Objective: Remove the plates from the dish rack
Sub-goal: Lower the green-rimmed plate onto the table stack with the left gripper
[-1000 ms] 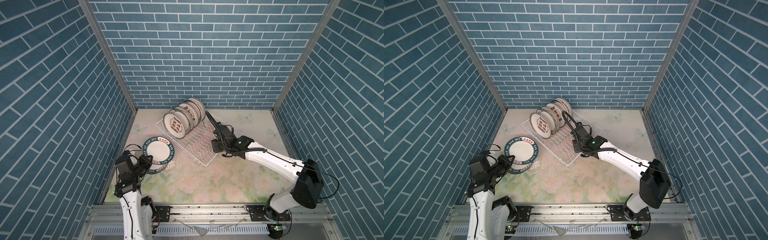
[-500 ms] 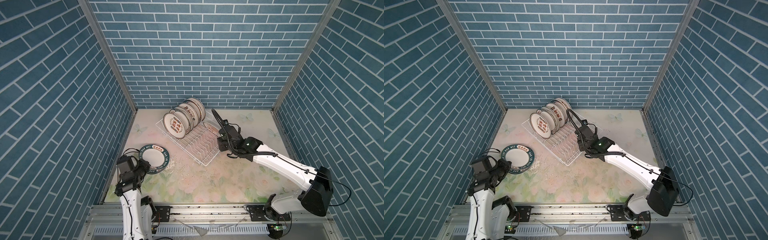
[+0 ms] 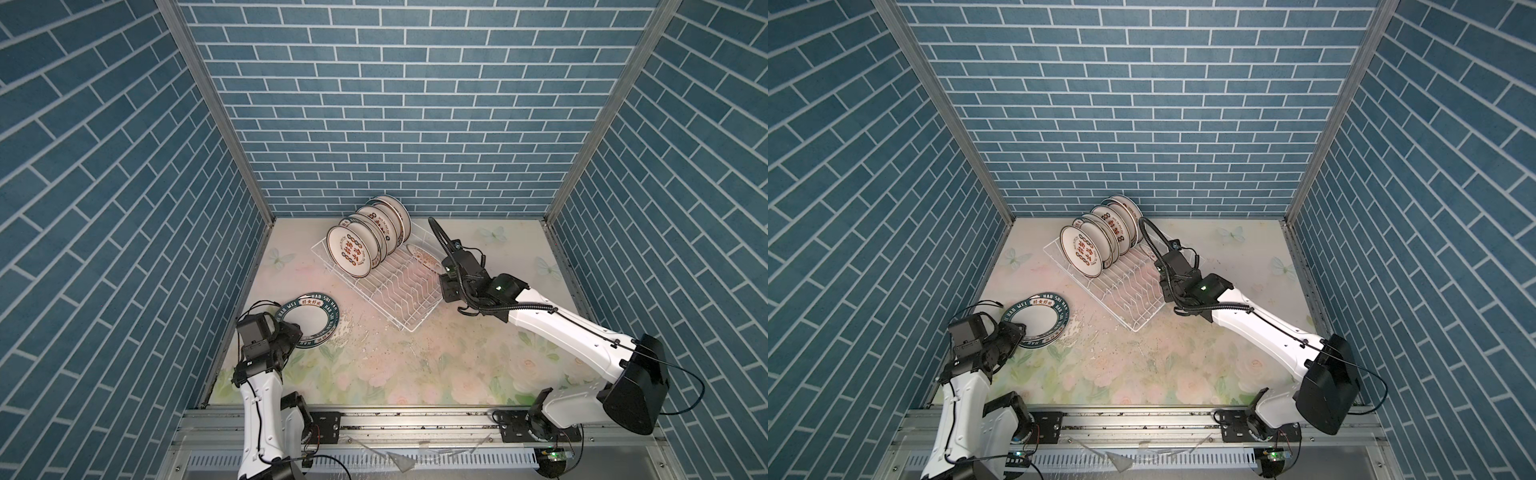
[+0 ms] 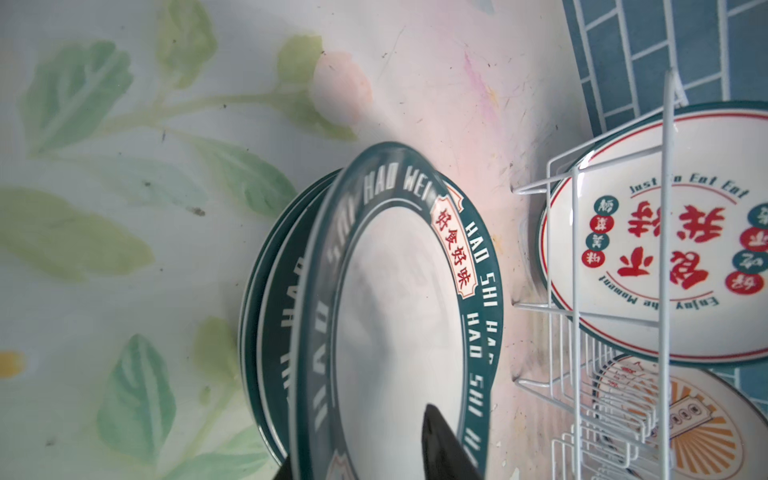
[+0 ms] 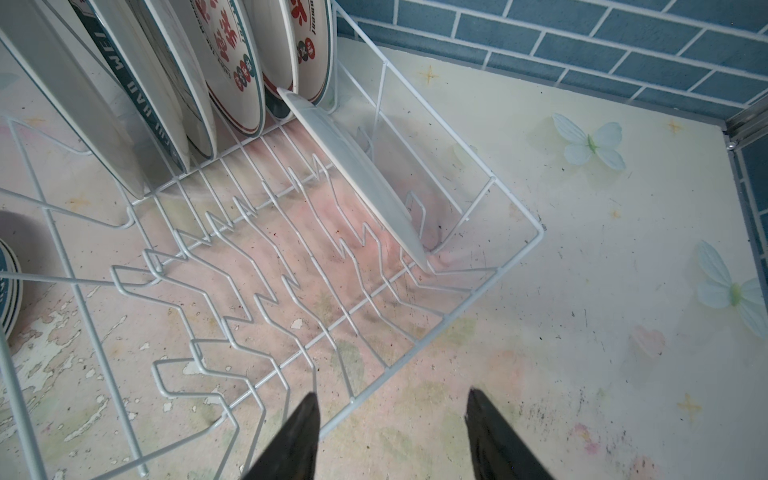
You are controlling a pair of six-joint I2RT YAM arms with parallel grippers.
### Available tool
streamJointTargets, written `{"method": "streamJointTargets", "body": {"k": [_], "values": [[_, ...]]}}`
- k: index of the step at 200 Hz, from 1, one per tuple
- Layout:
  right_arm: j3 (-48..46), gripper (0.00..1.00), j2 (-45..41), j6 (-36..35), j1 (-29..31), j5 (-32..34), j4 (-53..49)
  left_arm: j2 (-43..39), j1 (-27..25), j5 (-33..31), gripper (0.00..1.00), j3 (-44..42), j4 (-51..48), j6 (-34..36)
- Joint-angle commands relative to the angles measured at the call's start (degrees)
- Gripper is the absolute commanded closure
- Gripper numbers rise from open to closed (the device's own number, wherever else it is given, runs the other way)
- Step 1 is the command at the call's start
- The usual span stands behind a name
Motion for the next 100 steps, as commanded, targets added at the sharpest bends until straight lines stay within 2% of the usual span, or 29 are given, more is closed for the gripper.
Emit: {"method": "streamJointTargets", "body": {"k": [1, 44, 77, 90, 100], "values": [[-1.11, 0.42, 0.79, -1.71, -0.32, -0.38, -0.29, 0.45, 0.09, -0.89, 0.46, -0.17, -0.61, 0.88], [-0.65, 0.42, 1.59, -2.13, -0.59, -0.85, -0.39, 3.16, 0.04, 0.14, 0.2, 0.24, 0.34, 0.88], [-0.14, 0.42, 2.26, -2.61, -0.86, -1.5, -0.59, 6.06, 0.03, 1.15, 0.1, 0.77, 1.26, 1.41], [0.11, 0.42, 2.68, -2.89, -0.94, -1.77, -0.83, 6.65, 0.03, 2.03, 0.01, 0.83, 1.9, 1.46], [0.52, 0.42, 3.2, -3.22, -1.14, -2.08, -1.11, 6.67, -0.01, 3.23, 0.01, 0.78, 2.91, 1.62]]}}
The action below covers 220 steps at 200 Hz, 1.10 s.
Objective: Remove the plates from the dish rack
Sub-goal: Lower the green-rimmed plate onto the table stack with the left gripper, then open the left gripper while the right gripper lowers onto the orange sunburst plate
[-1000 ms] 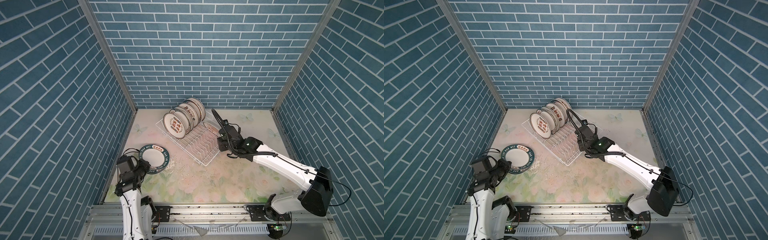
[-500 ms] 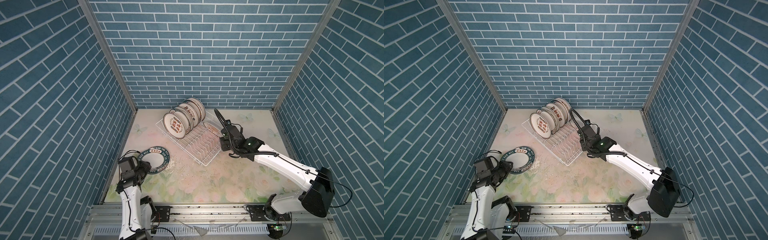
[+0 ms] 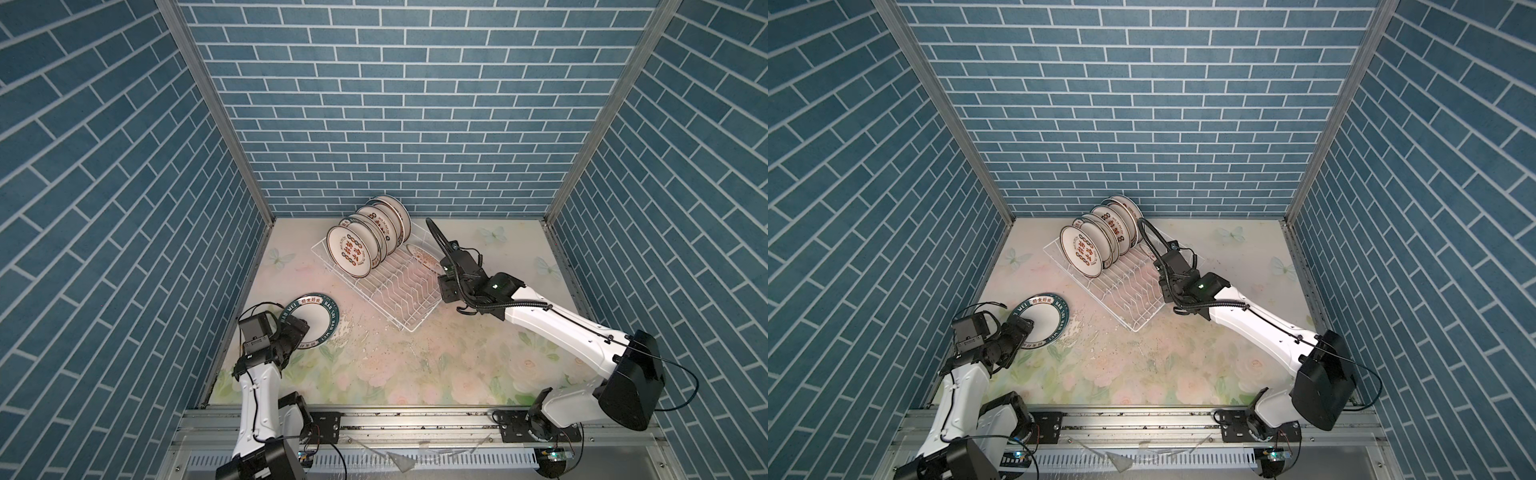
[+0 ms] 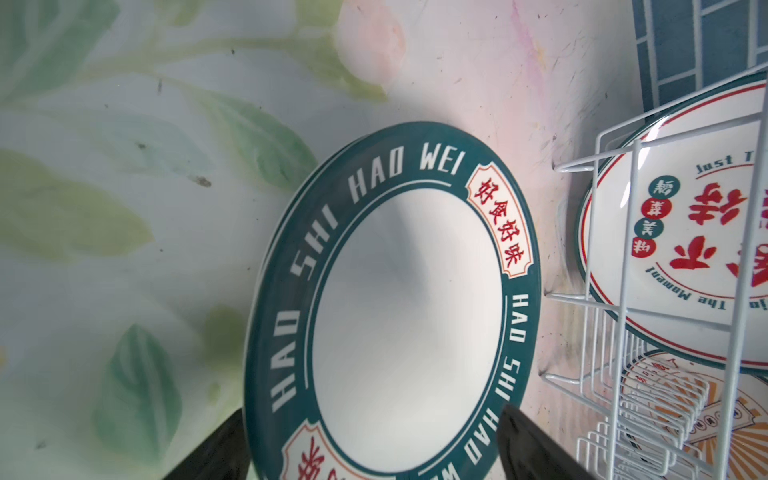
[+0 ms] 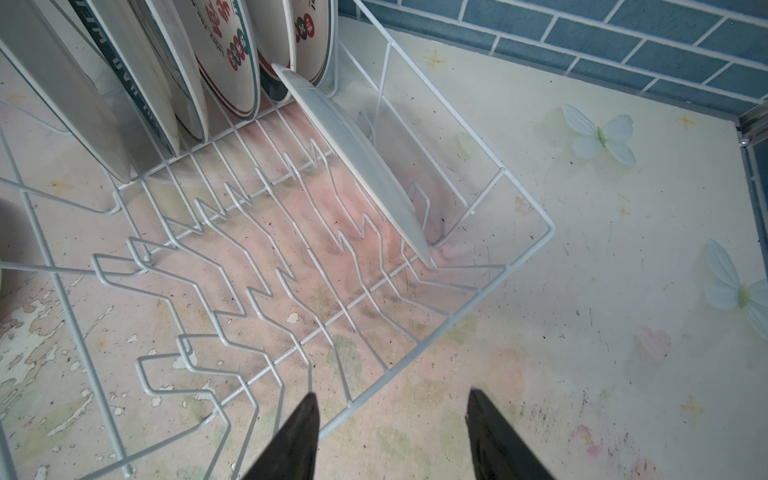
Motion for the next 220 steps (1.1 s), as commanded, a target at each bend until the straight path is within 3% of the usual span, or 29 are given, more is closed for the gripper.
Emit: {"method": "streamJointTargets", "body": {"k": [1, 70, 104, 178, 220], "values": [[0.51, 0.42, 1.45, -2.09, -0.54, -0.85, -1.18, 0.31, -0.03, 2.66, 0.01, 0.73, 2.28, 1.12], [3.75, 0.42, 5.61, -6.26, -3.13, -4.64, 1.18, -5.85, -0.3, 8.49, 0.01, -1.11, 6.66, 0.24], [7.85, 0.42, 9.26, -8.88, -4.45, -5.25, 1.93, -9.94, -0.32, 8.33, 0.01, -1.1, 4.59, 0.3], [12.46, 0.42, 14.94, -10.72, -6.49, -7.51, 1.86, -3.66, -0.31, 8.57, 0.01, -1.02, 5.5, 0.8], [12.35, 0.42, 15.65, -11.03, -7.09, -8.59, 2.13, -4.74, -0.31, 4.73, 0.01, -0.32, 1.94, 1.23]]}}
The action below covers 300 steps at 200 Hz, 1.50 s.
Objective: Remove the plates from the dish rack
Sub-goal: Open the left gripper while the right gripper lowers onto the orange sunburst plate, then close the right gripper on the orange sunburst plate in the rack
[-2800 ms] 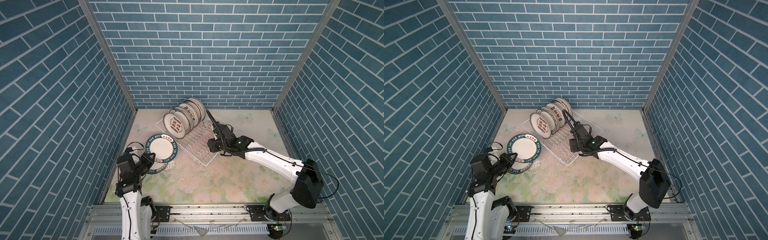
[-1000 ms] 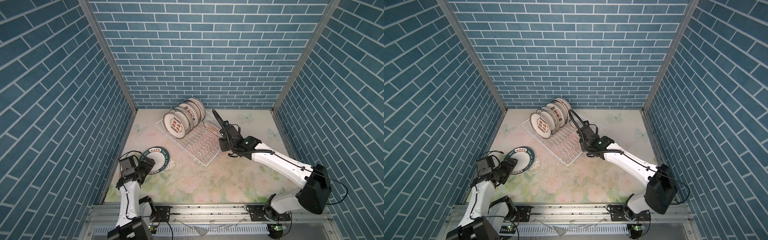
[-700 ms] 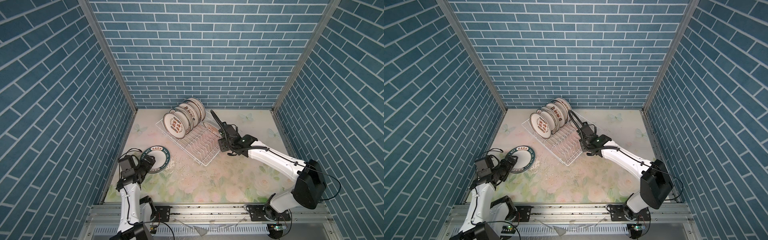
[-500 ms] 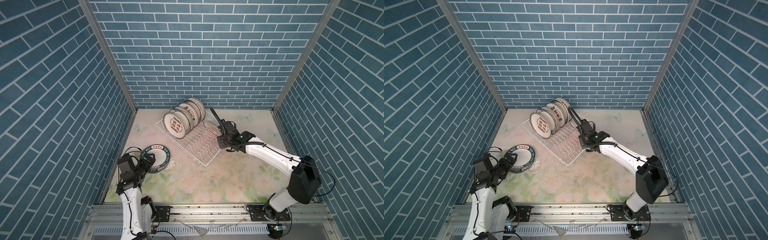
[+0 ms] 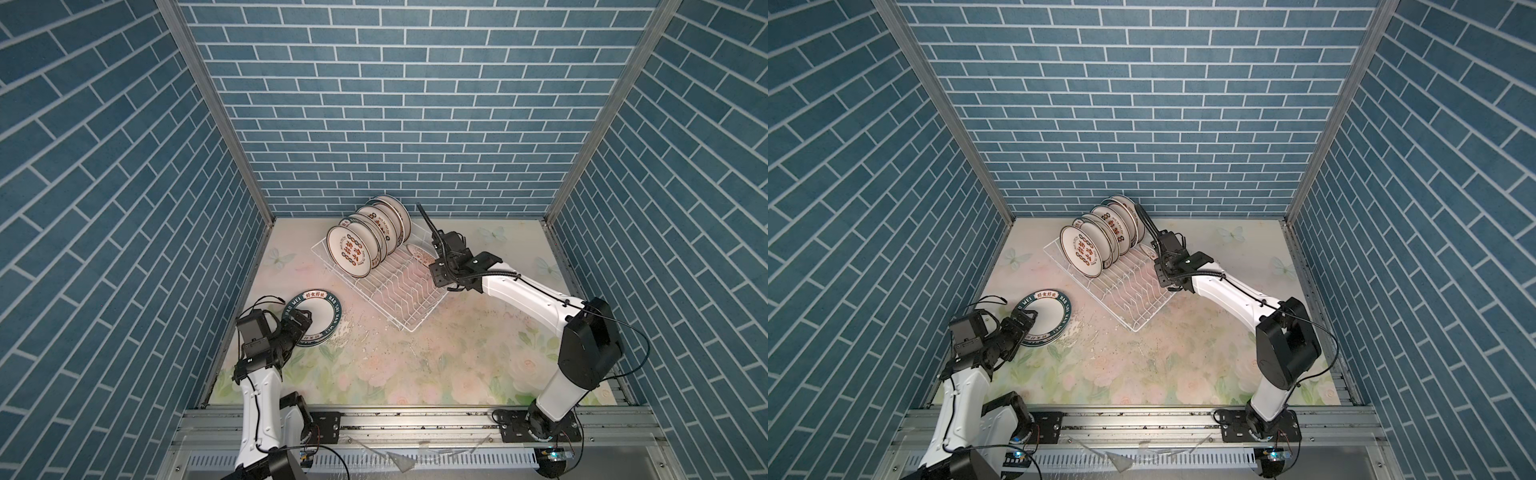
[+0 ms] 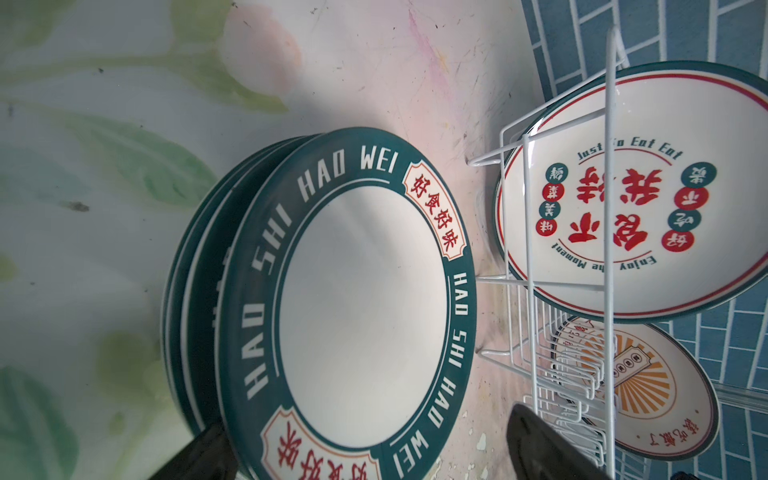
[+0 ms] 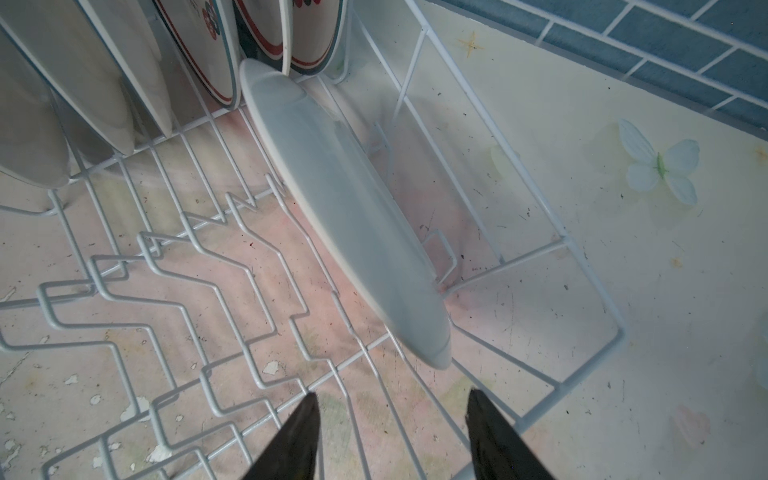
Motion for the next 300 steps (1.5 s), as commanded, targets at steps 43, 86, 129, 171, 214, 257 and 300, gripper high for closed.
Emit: {"method": "streamJointTargets", "body": {"k": [43, 86, 129, 171, 214, 257, 300], "values": [[2.12, 0.42, 1.47, -3.18, -1.15, -1.45, 0.38, 0.81, -0.14, -6.86, 0.01, 1.39, -5.3, 1.61], [3.35, 0.42, 3.04, -4.44, -1.72, -2.61, 1.16, 0.44, -0.21, -8.34, 0.01, 1.91, -6.65, 1.59], [7.92, 0.42, 7.86, -6.96, -2.31, -0.94, 1.34, -3.53, -0.2, -7.83, 0.01, 2.12, -7.52, 0.95], [11.76, 0.49, 12.76, -9.61, -3.05, 0.25, 4.29, -5.64, -0.17, -4.42, 0.01, 3.19, -7.19, 0.46], [12.23, 0.76, 14.37, -10.99, -3.28, 0.34, 6.27, -6.09, -1.95, -0.05, 0.01, 2.67, -3.48, 0.36], [9.36, 0.95, 11.8, -11.18, -3.24, 0.85, 6.54, -4.42, -9.83, -1.43, 0.01, 3.79, -0.03, 1.31], [6.63, 1.0, 5.9, -12.38, -3.27, 1.71, 7.23, -1.32, -23.08, -10.45, 0.01, 7.63, 0.99, 5.58]]}}
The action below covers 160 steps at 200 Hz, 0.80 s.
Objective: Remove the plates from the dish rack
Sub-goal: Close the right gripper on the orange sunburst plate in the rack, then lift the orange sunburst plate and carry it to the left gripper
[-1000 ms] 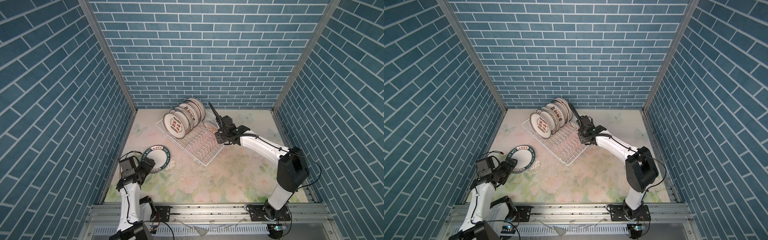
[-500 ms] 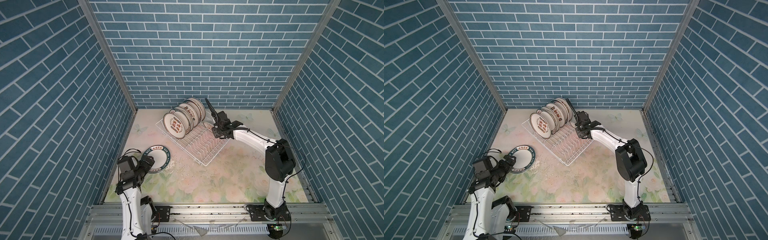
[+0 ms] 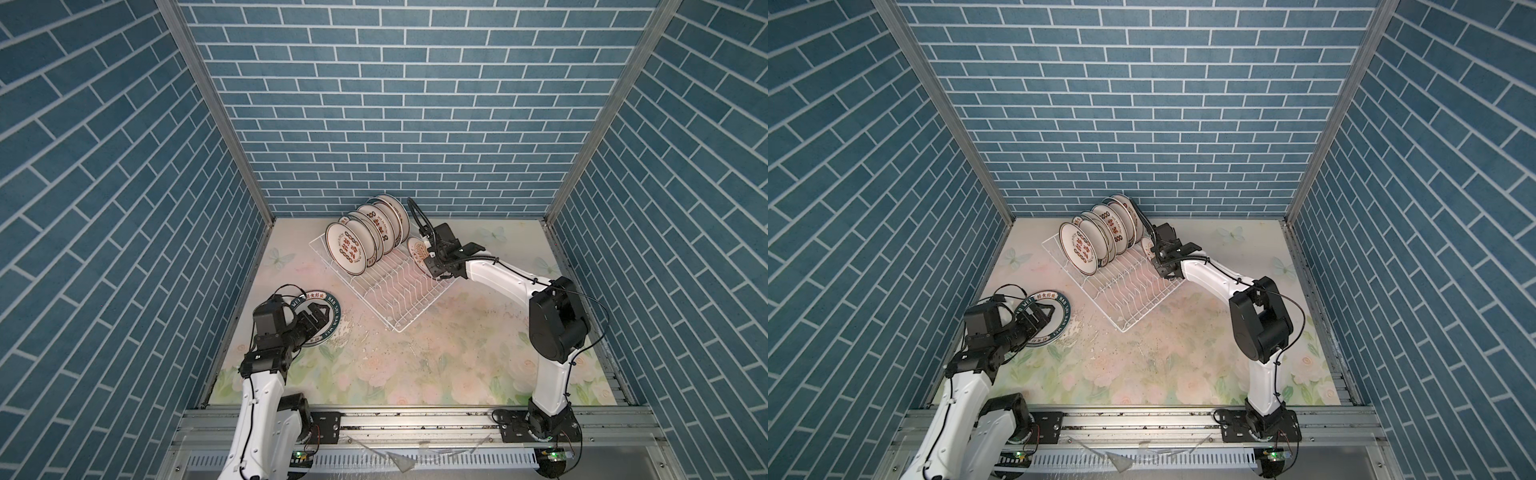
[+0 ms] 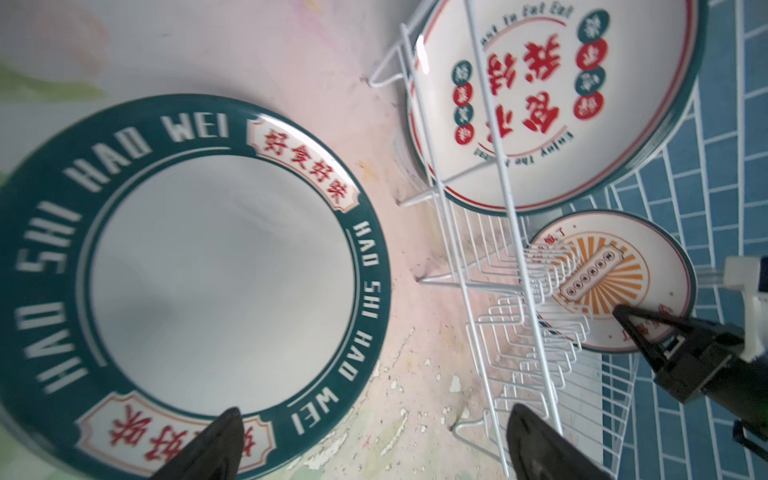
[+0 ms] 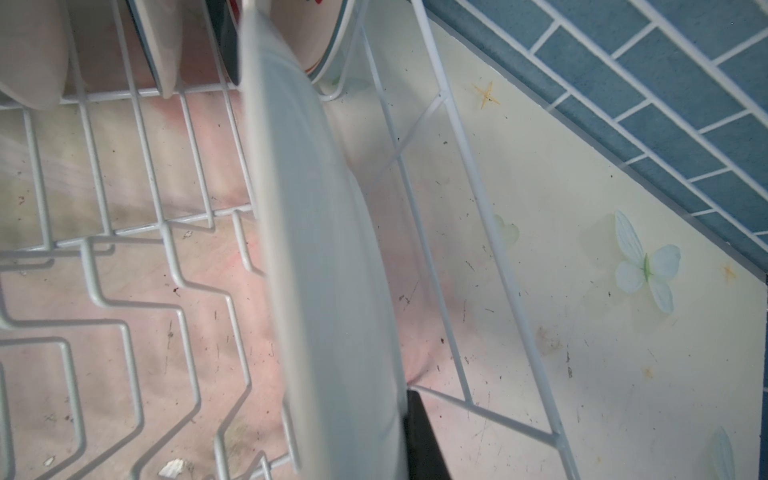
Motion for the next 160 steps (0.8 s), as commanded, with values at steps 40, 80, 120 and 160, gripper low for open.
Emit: {"method": "streamJointTargets", "body": {"k": [40, 80, 120, 160], "values": [[-2.82, 1.0, -13.16, 2.29, 0.12, -1.58, 2.02, 5.74, -11.44, -8.55, 0.01, 4.91, 5.74, 5.68], [-5.62, 1.0, -22.47, 4.47, 0.06, -5.85, 3.47, 2.18, -13.43, -8.78, 0.01, 5.53, 7.17, 8.09], [-12.35, 1.0, -29.2, 17.51, 0.07, -17.86, 11.95, 0.24, -14.18, -1.07, 0.01, 4.2, 15.28, 5.8], [-17.9, 1.0, -28.71, 34.08, -0.01, -32.66, 22.28, 1.05, -15.19, 3.49, 0.01, -0.46, 28.36, -0.66]]}}
